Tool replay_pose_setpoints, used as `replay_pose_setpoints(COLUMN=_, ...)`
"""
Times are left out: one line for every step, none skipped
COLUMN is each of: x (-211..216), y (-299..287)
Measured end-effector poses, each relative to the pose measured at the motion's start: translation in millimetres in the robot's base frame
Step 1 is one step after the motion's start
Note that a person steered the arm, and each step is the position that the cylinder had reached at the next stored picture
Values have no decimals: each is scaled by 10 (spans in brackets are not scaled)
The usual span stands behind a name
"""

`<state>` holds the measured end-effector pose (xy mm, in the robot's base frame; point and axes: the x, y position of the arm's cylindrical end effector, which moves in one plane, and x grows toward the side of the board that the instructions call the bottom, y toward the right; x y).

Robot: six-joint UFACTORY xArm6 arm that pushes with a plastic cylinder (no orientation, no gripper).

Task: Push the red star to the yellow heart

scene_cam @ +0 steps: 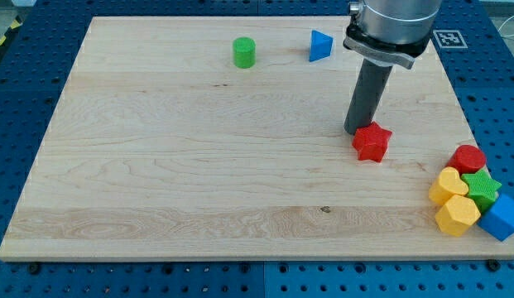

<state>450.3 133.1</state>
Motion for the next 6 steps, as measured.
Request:
replay_pose_setpoints(x=76, y=-134)
replay_pose_setpoints(x=205, y=-78)
replay_pose_setpoints(x=310, y=106)
replay_pose_setpoints(x=350, y=-142)
replay_pose_setpoints(x=418, y=-232)
replay_pose_setpoints(x=418, y=23)
